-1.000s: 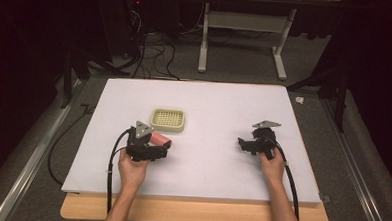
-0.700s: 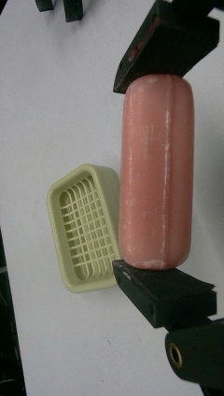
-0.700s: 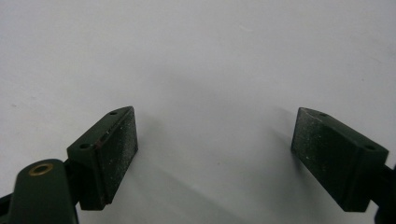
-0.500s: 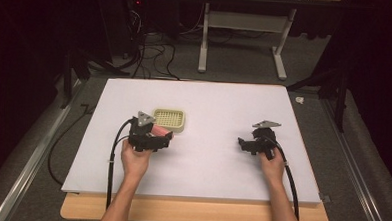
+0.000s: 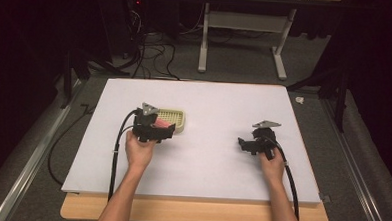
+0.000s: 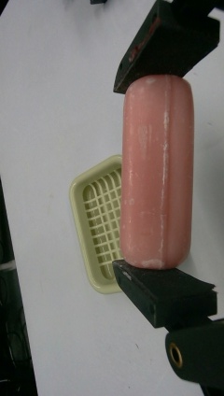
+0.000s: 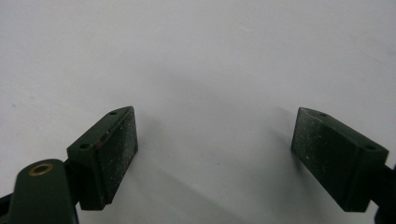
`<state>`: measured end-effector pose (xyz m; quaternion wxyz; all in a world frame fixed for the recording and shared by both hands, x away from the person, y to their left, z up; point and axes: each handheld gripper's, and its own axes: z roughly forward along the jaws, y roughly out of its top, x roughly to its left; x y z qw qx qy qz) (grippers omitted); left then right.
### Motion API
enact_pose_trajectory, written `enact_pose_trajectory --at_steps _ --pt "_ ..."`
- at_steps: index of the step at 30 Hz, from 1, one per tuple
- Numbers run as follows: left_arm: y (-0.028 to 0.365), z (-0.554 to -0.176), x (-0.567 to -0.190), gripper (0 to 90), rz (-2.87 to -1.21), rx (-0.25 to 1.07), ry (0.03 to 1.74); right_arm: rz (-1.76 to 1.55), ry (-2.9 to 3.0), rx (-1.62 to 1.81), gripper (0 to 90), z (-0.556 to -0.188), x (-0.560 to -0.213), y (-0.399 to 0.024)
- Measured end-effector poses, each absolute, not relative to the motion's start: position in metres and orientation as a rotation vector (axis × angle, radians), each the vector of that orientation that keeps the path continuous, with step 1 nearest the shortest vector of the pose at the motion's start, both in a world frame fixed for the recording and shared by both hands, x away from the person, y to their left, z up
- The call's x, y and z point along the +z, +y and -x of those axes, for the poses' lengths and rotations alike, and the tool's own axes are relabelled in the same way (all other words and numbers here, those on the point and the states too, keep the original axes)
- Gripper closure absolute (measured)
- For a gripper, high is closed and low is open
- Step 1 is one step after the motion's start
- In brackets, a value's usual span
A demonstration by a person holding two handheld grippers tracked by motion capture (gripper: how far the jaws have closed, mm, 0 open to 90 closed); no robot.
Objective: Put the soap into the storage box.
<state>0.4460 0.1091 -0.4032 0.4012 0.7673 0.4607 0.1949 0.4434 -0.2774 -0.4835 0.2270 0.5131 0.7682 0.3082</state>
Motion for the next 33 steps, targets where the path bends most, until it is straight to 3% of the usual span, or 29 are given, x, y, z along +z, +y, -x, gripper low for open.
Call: enact_pose_trajectory --at_steps 33 --pt "0.088 -0.496 -0.430 14.0 -1.944 0.549 1.296 -1.410 2.115 0.848 15.1 -0.443 -0.483 -0.277"
